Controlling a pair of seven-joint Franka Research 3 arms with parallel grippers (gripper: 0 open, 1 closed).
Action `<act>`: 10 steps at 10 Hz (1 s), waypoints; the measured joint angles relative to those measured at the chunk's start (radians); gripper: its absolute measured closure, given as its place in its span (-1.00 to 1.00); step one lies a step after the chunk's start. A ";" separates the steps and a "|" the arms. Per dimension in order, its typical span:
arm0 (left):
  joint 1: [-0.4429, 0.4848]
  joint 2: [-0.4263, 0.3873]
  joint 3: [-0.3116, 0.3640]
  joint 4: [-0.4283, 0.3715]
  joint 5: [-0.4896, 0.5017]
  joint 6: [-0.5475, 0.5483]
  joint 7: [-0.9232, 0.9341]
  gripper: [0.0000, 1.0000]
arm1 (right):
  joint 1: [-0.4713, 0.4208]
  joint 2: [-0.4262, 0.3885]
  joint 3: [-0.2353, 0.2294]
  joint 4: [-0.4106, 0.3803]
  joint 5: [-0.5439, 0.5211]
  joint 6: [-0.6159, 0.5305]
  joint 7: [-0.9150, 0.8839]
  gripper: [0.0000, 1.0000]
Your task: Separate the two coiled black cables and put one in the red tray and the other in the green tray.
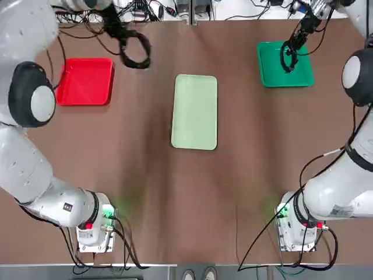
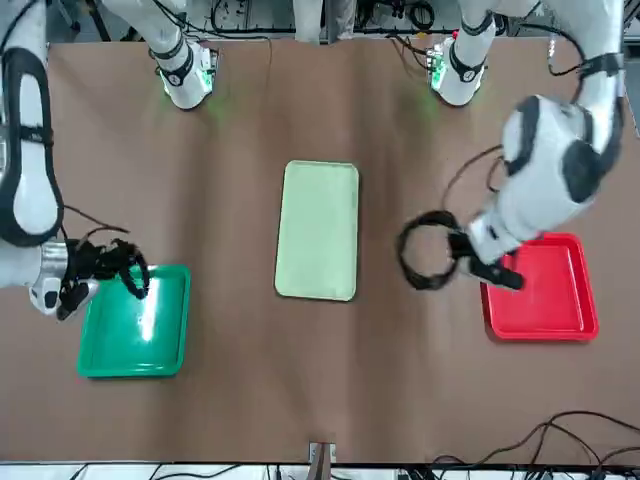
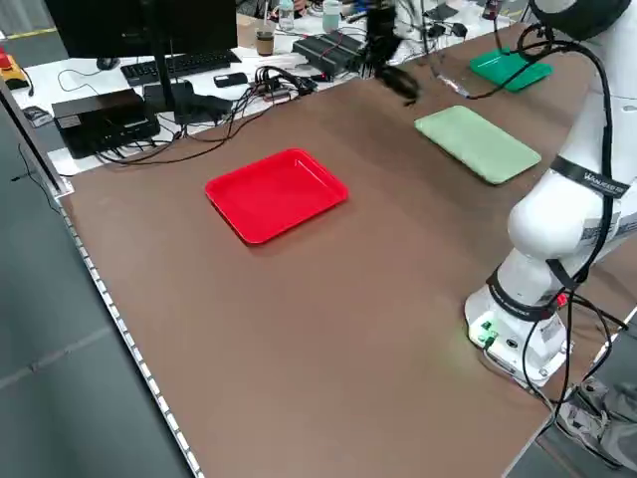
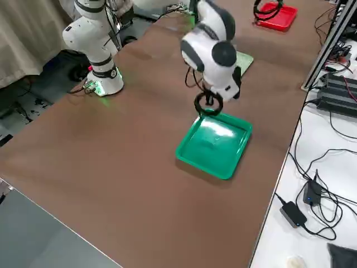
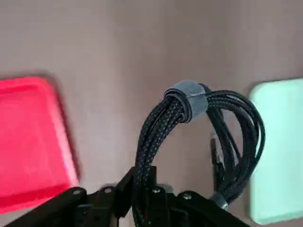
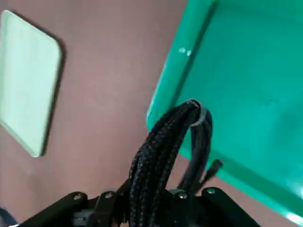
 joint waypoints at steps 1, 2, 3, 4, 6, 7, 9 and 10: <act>0.006 0.018 0.082 -0.008 0.000 0.011 0.022 0.75 | -0.006 0.013 0.000 0.003 -0.037 0.044 -0.024 0.87; 0.024 0.047 0.145 -0.012 0.000 0.033 0.064 0.75 | -0.007 0.014 0.002 0.011 -0.091 0.076 -0.035 0.87; 0.069 0.081 0.165 -0.015 -0.002 0.060 0.127 0.75 | -0.005 0.014 0.005 0.028 -0.139 0.093 -0.036 0.87; 0.121 0.116 0.168 -0.017 -0.008 0.082 0.191 0.75 | -0.004 0.014 0.008 0.041 -0.163 0.103 -0.036 0.87; 0.218 0.175 0.182 -0.017 -0.048 0.141 0.352 0.75 | -0.006 0.023 0.008 0.043 -0.156 0.108 -0.036 0.87; 0.241 0.196 0.209 -0.016 -0.088 0.163 0.437 0.75 | -0.005 0.033 0.009 0.043 -0.123 0.109 -0.036 0.87; 0.249 0.240 0.264 -0.015 -0.163 0.203 0.574 0.75 | 0.000 0.070 0.017 0.041 -0.013 0.109 -0.035 0.87; 0.255 0.263 0.269 -0.014 -0.184 0.219 0.607 0.75 | 0.007 0.097 0.020 0.041 0.042 0.110 -0.034 0.87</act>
